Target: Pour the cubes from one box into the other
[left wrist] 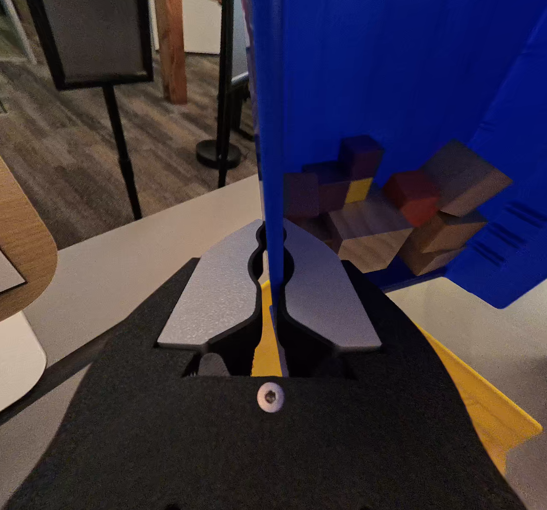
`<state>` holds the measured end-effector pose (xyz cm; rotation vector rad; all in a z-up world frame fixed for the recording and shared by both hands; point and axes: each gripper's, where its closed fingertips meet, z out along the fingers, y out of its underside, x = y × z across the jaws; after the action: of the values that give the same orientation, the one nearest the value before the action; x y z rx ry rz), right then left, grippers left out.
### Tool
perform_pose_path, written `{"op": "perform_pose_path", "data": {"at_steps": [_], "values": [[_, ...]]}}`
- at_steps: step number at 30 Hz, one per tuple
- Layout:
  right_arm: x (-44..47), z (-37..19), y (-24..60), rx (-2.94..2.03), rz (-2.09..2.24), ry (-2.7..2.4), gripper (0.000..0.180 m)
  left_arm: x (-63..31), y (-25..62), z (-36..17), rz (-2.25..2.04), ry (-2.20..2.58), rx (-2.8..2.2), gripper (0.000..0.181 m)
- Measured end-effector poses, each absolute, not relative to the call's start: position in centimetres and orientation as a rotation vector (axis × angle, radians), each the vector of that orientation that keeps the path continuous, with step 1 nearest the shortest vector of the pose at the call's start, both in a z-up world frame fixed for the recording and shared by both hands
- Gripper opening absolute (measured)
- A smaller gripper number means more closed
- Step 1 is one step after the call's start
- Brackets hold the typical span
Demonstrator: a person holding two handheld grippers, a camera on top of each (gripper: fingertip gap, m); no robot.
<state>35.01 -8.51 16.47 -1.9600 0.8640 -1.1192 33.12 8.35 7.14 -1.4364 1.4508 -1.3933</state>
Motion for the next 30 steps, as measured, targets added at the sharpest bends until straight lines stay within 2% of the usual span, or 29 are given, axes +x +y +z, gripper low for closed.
{"op": "perform_pose_path", "data": {"at_steps": [4,13,23,27,30], "values": [[36.2,12.6,-8.4,-2.165,-0.974,1.026,0.007,33.7,8.7,4.0,-1.334,1.565,-1.64,0.003],[34.5,14.4,-7.4,-2.213,-1.09,0.956,0.012,34.5,8.0,3.4,-1.492,1.557,-1.636,0.004],[36.0,13.8,-9.1,-2.265,-1.093,1.038,0.007,33.8,7.2,3.7,-1.353,1.619,-1.651,0.004],[35.0,17.3,-9.1,-2.114,-1.195,0.921,0.006,33.4,6.7,6.1,-1.421,1.559,-1.521,0.005],[35.7,15.5,-9.5,-2.214,-1.121,1.004,0.007,33.5,6.6,4.9,-1.386,1.587,-1.619,0.004]]}}
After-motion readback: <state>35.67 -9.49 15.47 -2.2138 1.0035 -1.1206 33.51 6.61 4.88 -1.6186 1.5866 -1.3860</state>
